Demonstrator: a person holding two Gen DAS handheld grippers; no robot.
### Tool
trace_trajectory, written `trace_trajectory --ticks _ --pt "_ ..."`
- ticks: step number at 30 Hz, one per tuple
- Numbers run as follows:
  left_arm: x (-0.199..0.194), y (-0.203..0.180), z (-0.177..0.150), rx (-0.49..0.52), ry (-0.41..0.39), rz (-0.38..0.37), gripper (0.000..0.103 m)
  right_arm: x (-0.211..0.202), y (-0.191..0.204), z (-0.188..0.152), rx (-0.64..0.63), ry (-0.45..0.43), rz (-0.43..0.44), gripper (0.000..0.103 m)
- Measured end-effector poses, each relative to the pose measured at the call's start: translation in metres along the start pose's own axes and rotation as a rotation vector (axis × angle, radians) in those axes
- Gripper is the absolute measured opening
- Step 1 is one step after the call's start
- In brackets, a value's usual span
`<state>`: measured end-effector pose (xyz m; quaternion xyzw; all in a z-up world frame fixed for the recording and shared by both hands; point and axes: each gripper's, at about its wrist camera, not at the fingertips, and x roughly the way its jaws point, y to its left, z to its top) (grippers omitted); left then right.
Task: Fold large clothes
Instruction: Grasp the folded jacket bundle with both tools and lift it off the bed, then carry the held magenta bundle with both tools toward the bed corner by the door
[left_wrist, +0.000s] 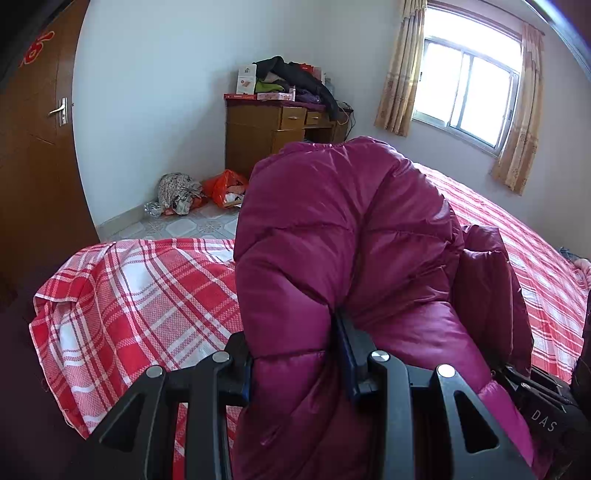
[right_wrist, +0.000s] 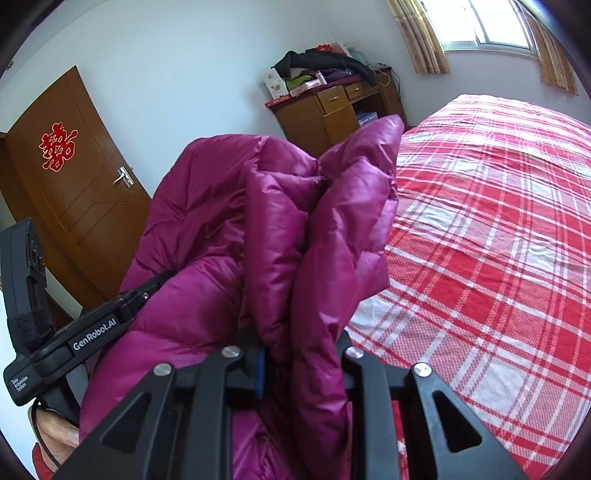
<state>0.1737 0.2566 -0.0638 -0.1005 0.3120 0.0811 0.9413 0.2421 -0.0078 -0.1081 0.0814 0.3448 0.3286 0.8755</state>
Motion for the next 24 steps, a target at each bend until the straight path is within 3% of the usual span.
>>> trace_trajectory --ticks 10,14,24 --pt "0.038 0.011 0.007 0.003 0.040 0.076 0.037 0.043 -0.010 0.010 0.026 0.008 0.043 0.025" --pt "0.060 0.014 0.002 0.014 0.084 0.100 0.037 0.066 -0.020 0.007 0.058 0.046 0.051 0.025" --pt "0.082 0.001 -0.008 0.093 0.088 0.139 0.038 0.097 -0.047 0.016 0.113 0.116 0.090 0.027"
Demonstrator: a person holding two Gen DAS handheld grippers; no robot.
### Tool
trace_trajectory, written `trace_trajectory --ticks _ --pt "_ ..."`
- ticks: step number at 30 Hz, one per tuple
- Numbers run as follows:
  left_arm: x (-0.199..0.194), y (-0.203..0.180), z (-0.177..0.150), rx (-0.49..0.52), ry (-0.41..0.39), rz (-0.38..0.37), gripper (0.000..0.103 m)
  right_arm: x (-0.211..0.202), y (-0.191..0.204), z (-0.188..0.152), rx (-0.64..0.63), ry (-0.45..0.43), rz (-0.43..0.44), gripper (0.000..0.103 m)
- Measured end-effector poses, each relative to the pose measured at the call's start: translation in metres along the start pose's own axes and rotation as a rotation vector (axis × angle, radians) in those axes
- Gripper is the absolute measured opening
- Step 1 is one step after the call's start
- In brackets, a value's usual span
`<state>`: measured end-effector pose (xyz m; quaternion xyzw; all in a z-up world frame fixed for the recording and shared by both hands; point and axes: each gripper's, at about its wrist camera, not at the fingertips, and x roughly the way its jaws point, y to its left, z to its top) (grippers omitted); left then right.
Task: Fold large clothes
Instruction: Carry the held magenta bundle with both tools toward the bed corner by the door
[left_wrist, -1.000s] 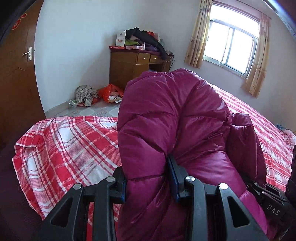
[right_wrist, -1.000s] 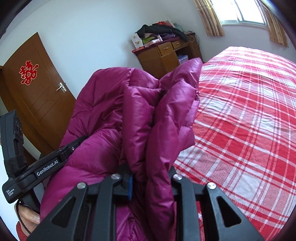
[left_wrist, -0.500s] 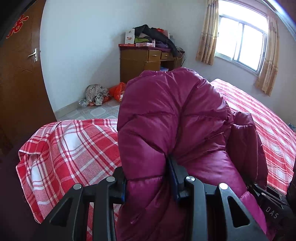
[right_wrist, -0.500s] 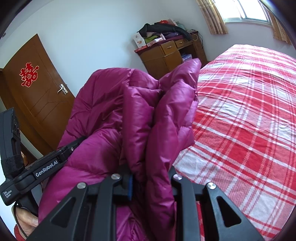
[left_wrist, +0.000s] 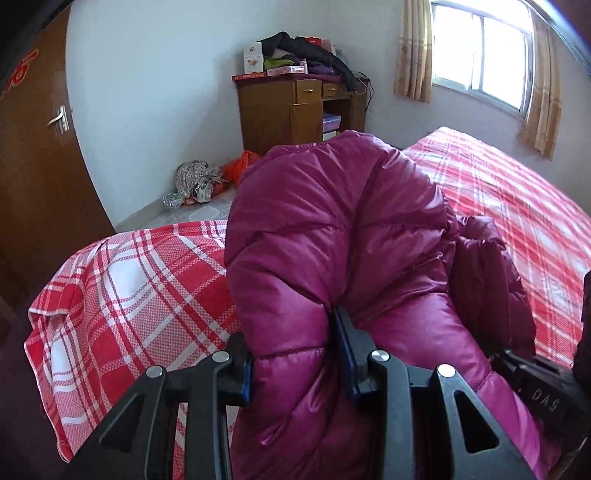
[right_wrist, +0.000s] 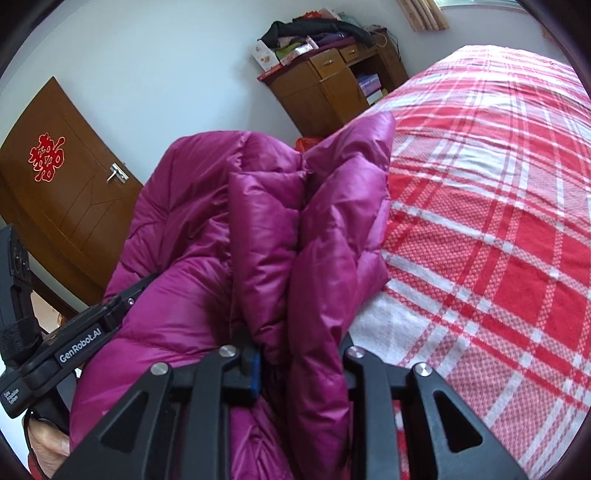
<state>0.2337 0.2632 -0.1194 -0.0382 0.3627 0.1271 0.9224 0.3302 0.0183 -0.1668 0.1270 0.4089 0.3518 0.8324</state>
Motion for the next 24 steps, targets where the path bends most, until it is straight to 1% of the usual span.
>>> trace_trajectory --ticks 3,5,7,9,10,11,13,14,15,16,17,19,21,22,23,24 --pt "0.003 -0.008 -0.004 0.036 -0.007 0.027 0.038 0.000 -0.012 0.003 0.044 0.001 0.027 0.027" --pt "0.004 -0.011 -0.006 0.055 -0.012 0.046 0.038 -0.002 -0.011 0.005 0.048 0.005 0.015 0.027" --pt "0.004 -0.015 -0.008 0.082 -0.019 0.061 0.038 -0.006 -0.007 0.007 0.038 0.009 -0.018 0.028" --pt "0.004 -0.017 -0.009 0.101 -0.025 0.068 0.038 -0.015 -0.004 0.007 0.036 0.007 -0.054 0.034" --pt "0.004 -0.017 -0.010 0.110 -0.030 0.068 0.038 -0.020 -0.002 0.009 0.038 -0.003 -0.081 0.040" --pt "0.004 -0.018 -0.011 0.116 -0.033 0.069 0.038 -0.028 -0.001 0.006 0.040 -0.016 -0.104 0.045" --pt "0.004 -0.020 -0.011 0.129 -0.038 0.079 0.038 -0.045 0.006 0.006 0.022 -0.062 -0.145 0.046" --pt "0.004 -0.022 -0.012 0.134 -0.038 0.084 0.038 -0.055 0.014 0.006 -0.008 -0.098 -0.181 0.046" --pt "0.005 -0.024 -0.012 0.142 -0.039 0.093 0.038 -0.065 0.022 0.009 -0.040 -0.127 -0.212 0.046" --pt "0.005 -0.026 -0.012 0.154 -0.041 0.105 0.038 -0.074 0.030 0.013 -0.068 -0.162 -0.238 0.043" --pt "0.005 -0.030 -0.013 0.162 -0.043 0.114 0.038 -0.080 0.037 0.018 -0.080 -0.189 -0.248 0.036" --pt "0.006 -0.034 -0.013 0.179 -0.043 0.132 0.038 -0.083 0.050 0.032 -0.095 -0.214 -0.237 0.031" --pt "0.008 -0.037 -0.013 0.193 -0.042 0.142 0.038 -0.071 0.054 0.044 -0.107 -0.176 -0.253 0.029" --pt "0.009 -0.037 -0.013 0.198 -0.039 0.146 0.038 -0.058 0.055 0.049 -0.105 -0.137 -0.256 0.024" --pt "0.010 -0.039 -0.012 0.201 -0.036 0.149 0.038 -0.053 0.051 0.048 -0.095 -0.108 -0.251 0.022" --pt "0.012 -0.040 -0.012 0.206 -0.032 0.149 0.038 -0.044 0.048 0.047 -0.082 -0.086 -0.255 0.022"
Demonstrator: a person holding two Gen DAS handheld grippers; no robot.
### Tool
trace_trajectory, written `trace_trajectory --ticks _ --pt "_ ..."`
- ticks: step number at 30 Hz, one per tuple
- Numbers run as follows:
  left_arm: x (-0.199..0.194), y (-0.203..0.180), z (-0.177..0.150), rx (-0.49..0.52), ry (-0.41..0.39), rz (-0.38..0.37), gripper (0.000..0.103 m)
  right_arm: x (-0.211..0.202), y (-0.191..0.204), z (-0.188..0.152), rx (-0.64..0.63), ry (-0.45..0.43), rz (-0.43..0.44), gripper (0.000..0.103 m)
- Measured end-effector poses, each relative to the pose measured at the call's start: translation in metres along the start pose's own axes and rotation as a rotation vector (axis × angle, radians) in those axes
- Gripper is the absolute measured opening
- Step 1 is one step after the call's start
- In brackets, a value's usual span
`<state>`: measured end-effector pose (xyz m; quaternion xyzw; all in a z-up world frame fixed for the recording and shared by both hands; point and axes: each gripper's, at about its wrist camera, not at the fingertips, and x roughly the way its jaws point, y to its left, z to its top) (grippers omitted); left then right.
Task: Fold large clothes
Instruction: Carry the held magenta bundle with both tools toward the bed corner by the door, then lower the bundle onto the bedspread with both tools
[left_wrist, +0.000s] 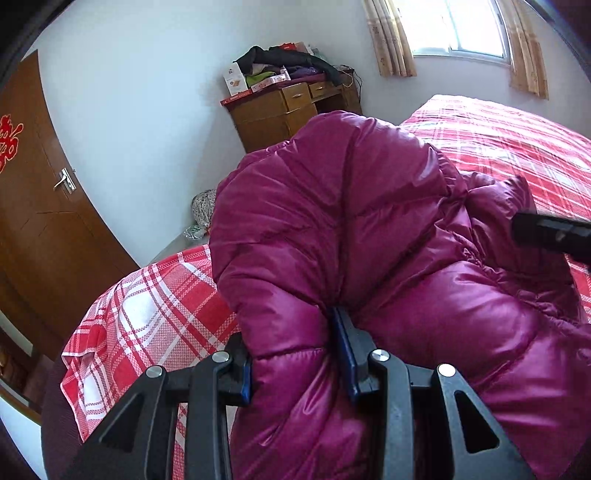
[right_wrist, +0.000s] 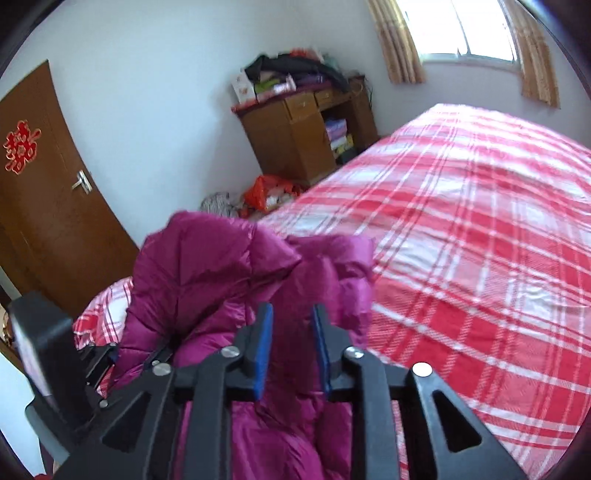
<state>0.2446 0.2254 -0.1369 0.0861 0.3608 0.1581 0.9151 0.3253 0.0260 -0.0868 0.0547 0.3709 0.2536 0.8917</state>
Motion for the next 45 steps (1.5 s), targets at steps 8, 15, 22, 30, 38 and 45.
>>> trace_trajectory --ticks 8,15,22,30,38,45 --pt "0.004 -0.005 0.002 0.019 -0.003 -0.025 0.038 0.030 -0.026 -0.030 0.061 0.051 -0.057 0.022" --pt "0.004 0.001 0.002 0.000 -0.003 -0.054 0.040 0.026 -0.004 -0.045 -0.053 0.025 -0.171 0.021" --pt "0.009 0.004 0.003 -0.005 0.005 -0.072 0.043 0.018 -0.017 -0.052 0.019 0.020 -0.112 0.021" --pt "-0.011 0.033 0.006 -0.063 0.010 -0.158 0.050 0.014 -0.014 -0.037 -0.024 0.082 -0.130 0.021" --pt "-0.013 0.064 0.038 -0.139 -0.041 -0.099 0.055 -0.010 0.010 0.016 -0.103 -0.008 -0.103 0.021" --pt "0.040 0.057 0.065 -0.163 0.037 -0.041 0.057 0.050 0.011 0.029 -0.019 0.088 -0.040 0.021"
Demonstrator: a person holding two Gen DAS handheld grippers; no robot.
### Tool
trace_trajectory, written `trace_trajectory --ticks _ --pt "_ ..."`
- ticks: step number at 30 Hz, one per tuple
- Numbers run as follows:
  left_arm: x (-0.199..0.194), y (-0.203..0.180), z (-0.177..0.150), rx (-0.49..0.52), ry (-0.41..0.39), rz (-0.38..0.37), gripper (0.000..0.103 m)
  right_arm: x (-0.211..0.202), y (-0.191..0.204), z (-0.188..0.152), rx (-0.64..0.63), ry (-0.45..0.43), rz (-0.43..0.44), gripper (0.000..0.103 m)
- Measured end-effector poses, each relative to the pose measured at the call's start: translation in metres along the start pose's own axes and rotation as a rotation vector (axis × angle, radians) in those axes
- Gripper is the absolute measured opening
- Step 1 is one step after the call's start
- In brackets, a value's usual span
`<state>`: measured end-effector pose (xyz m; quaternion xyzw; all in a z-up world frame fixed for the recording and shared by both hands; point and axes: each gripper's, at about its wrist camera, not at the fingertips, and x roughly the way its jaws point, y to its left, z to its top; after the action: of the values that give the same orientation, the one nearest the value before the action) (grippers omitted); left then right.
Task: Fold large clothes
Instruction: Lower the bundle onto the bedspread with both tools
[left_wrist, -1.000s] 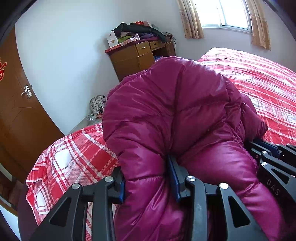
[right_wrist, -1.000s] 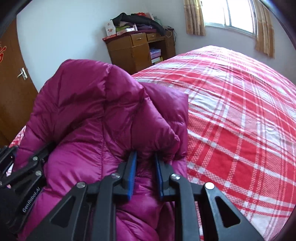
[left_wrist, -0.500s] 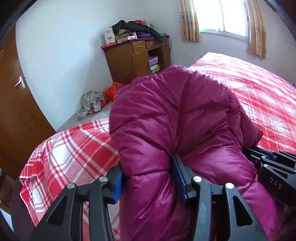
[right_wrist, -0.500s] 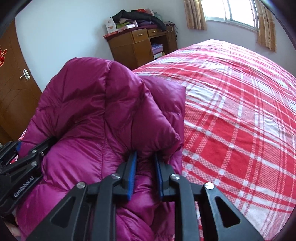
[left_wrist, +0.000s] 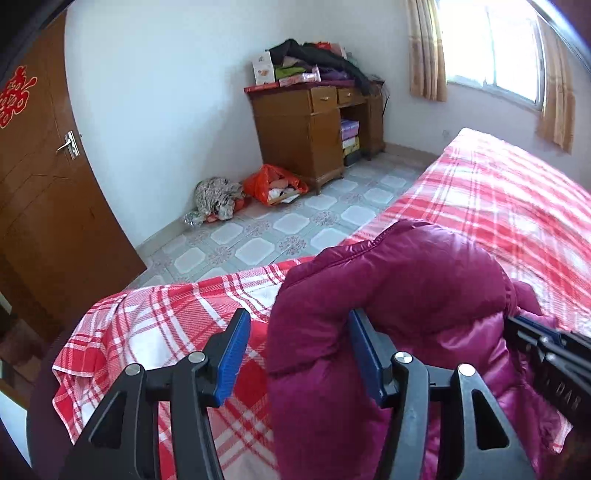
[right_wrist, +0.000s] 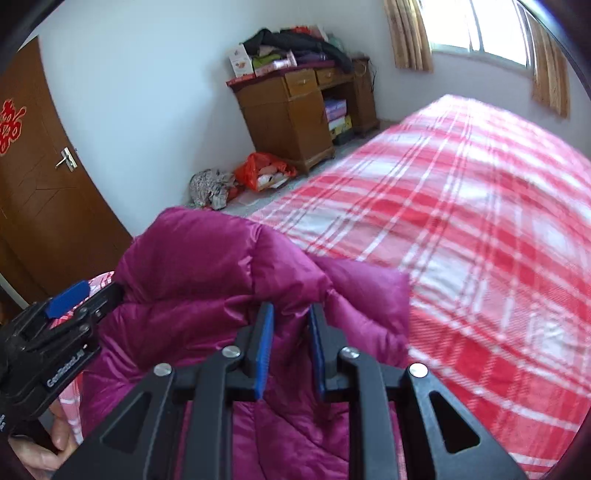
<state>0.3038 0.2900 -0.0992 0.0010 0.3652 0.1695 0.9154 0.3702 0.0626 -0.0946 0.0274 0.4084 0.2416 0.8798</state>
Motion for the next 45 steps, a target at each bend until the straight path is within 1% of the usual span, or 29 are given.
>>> trace_trajectory --ticks 2,4,6,7,10,13,18,19,22,23,26,28,32,34,37,40,45 --pt "0.011 -0.010 -0.002 0.026 0.018 0.006 0.057 0.010 -0.004 -0.006 0.014 0.009 -0.004 0.021" --pt "0.018 -0.017 -0.003 0.047 0.020 0.015 0.057 0.016 -0.009 -0.010 0.031 0.004 -0.001 0.021" --pt "0.023 -0.021 -0.005 0.050 0.024 0.014 0.057 0.020 -0.016 -0.011 0.044 0.007 0.008 0.021" --pt "0.026 -0.022 -0.005 0.048 0.028 0.010 0.057 0.023 -0.019 -0.011 0.047 0.012 0.005 0.019" --pt "0.036 -0.024 -0.008 0.046 0.039 0.002 0.057 0.027 -0.021 -0.013 0.057 0.014 0.012 0.018" --pt "0.042 -0.022 -0.011 0.032 0.055 -0.007 0.057 0.028 -0.019 -0.015 0.048 0.002 -0.008 0.018" --pt "0.040 -0.028 -0.012 0.065 0.057 0.012 0.057 0.031 -0.014 -0.015 0.027 0.001 -0.044 0.018" --pt "0.037 -0.027 -0.012 0.072 0.061 0.014 0.058 0.029 -0.013 -0.015 0.020 0.005 -0.056 0.018" --pt "0.017 -0.020 -0.016 0.092 0.063 0.039 0.060 0.005 -0.006 -0.021 -0.011 -0.002 -0.090 0.022" --pt "0.009 -0.016 -0.019 0.082 0.056 0.036 0.060 -0.005 -0.005 -0.025 -0.016 -0.017 -0.092 0.027" --pt "-0.026 -0.003 -0.033 0.037 0.036 0.006 0.060 -0.039 -0.003 -0.044 -0.020 -0.083 -0.078 0.034" --pt "-0.046 0.000 -0.047 0.035 0.027 -0.001 0.060 -0.056 -0.001 -0.059 -0.017 -0.096 -0.064 0.038" --pt "-0.081 0.004 -0.081 0.035 0.014 0.026 0.060 -0.075 0.004 -0.085 -0.029 -0.084 -0.054 0.039" --pt "-0.092 0.006 -0.098 0.013 0.025 0.008 0.060 -0.084 0.003 -0.099 -0.020 -0.087 -0.050 0.040" --pt "-0.103 0.007 -0.114 -0.003 0.027 0.027 0.060 -0.089 0.001 -0.112 0.003 -0.075 -0.053 0.048" --pt "-0.113 0.007 -0.127 0.004 0.040 0.046 0.060 -0.097 0.002 -0.123 -0.001 -0.073 -0.068 0.048" --pt "-0.131 0.012 -0.142 0.005 0.063 0.027 0.060 -0.109 0.005 -0.137 0.006 -0.046 -0.092 0.048"
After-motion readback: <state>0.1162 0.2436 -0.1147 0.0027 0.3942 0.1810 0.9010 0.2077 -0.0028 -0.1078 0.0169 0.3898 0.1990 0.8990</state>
